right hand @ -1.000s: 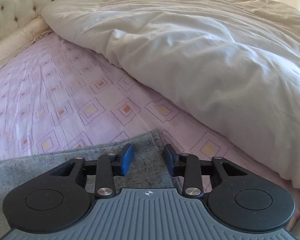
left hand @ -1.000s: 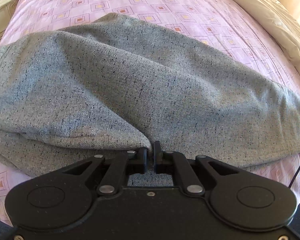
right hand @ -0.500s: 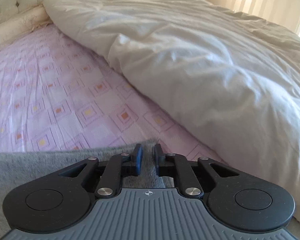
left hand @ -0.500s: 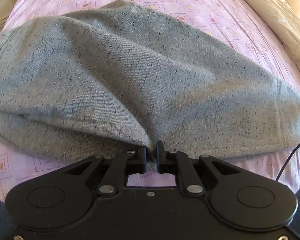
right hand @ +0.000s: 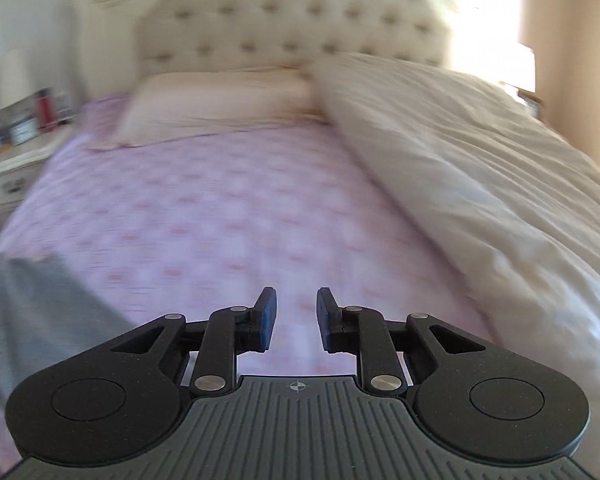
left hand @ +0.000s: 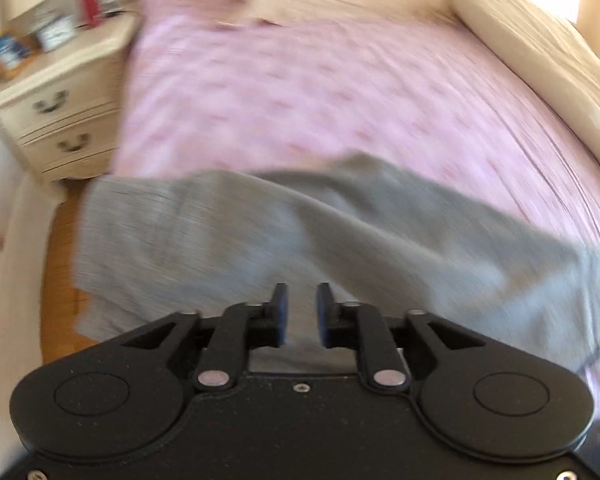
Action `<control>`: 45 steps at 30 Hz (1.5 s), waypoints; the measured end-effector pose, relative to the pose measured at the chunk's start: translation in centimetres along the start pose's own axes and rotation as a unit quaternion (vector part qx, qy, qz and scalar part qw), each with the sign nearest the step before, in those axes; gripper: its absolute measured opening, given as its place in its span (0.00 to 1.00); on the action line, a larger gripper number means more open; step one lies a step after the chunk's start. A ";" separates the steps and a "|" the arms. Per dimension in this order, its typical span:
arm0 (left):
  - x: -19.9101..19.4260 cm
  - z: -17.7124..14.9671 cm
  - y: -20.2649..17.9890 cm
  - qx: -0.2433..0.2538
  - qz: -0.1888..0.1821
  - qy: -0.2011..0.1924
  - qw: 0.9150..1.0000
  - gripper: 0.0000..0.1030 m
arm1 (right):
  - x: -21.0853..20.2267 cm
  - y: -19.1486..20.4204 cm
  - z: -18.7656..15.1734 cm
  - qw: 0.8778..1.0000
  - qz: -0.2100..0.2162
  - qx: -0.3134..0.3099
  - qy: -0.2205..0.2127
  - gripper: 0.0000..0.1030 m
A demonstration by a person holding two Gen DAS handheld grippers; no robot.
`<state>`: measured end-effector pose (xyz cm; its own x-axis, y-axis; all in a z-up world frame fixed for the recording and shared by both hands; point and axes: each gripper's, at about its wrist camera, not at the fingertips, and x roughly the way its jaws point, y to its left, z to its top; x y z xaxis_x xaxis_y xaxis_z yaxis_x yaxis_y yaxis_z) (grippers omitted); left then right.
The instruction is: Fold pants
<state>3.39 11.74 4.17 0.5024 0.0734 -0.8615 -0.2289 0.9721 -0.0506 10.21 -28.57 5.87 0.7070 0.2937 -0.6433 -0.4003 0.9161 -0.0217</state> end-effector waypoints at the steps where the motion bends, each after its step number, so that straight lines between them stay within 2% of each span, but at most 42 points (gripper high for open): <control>1: -0.2 0.5 1.3 -0.015 0.007 -0.004 1.000 0.34 | 0.5 1.9 0.3 1.000 0.023 -0.015 0.000 0.21; 4: 0.0 1.9 4.4 -0.058 0.018 -0.003 0.998 0.34 | 2.3 7.3 1.0 0.994 0.094 -0.056 0.004 0.21; 7: 0.3 2.6 6.5 -0.089 0.022 -0.001 0.996 0.34 | 4.2 12.8 0.7 0.982 0.160 -0.096 0.010 0.22; 10: 1.0 2.2 7.6 -0.097 0.033 -0.006 0.995 0.36 | 5.7 18.3 -0.5 0.965 0.212 -0.152 0.021 0.23; 14: 1.7 1.4 7.2 -0.092 0.014 0.003 0.996 0.37 | 6.1 24.8 -2.7 0.936 0.262 -0.231 0.030 0.27; 17: 2.2 1.2 6.8 -0.078 0.013 -0.001 0.997 0.37 | 6.1 28.0 -4.5 0.914 0.277 -0.295 0.029 0.29; 21: 2.7 1.1 6.6 -0.073 0.012 0.001 0.997 0.37 | 6.6 30.3 -6.1 0.891 0.280 -0.358 0.016 0.33; 22: 2.9 1.0 6.6 -0.074 0.011 0.003 0.997 0.37 | 6.9 30.9 -6.4 0.885 0.277 -0.373 0.016 0.36; 26: 3.6 1.0 7.2 -0.091 0.003 0.018 0.996 0.37 | 7.3 32.0 -8.0 0.865 0.252 -0.433 -0.010 0.36; 28: 3.8 1.0 7.4 -0.097 0.002 0.021 0.995 0.37 | 7.6 32.2 -8.5 0.860 0.230 -0.454 -0.028 0.35; 30: 3.9 1.0 7.5 -0.098 0.000 0.022 0.995 0.37 | 8.1 32.4 -8.6 0.863 0.214 -0.456 -0.045 0.34; 31: 3.9 1.0 7.5 -0.097 0.000 0.023 0.995 0.37 | 8.1 32.2 -8.4 0.868 0.207 -0.449 -0.049 0.17; 32: 4.0 1.0 7.5 -0.097 0.000 0.023 0.995 0.37 | 8.1 32.0 -8.1 0.874 0.209 -0.435 -0.046 0.07; 34: 4.0 1.0 7.6 -0.099 -0.002 0.024 0.995 0.37 | 7.5 31.2 -7.0 0.888 0.235 -0.393 -0.029 0.05; 36: 4.0 0.9 7.7 -0.103 -0.003 0.023 0.994 0.37 | 6.2 30.1 -5.7 0.895 0.280 -0.347 -0.011 0.05; 39: 3.8 0.9 8.0 -0.113 -0.005 0.019 0.993 0.37 | 4.4 29.2 -5.2 0.884 0.340 -0.321 0.014 0.05; 42: 3.9 1.0 7.9 -0.113 -0.003 0.021 0.993 0.37 | 4.7 29.6 -6.9 0.872 0.329 -0.360 0.046 0.05; 45: 4.3 1.2 7.5 -0.101 0.007 0.034 0.994 0.37 | 5.5 29.6 -7.8 0.875 0.325 -0.352 0.063 0.05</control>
<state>4.82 19.57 0.64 0.4415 0.0645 -0.8949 -0.4021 0.9059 -0.1331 -2.31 -1.98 -4.23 0.1430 0.6173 -0.7736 -0.9859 0.1572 -0.0569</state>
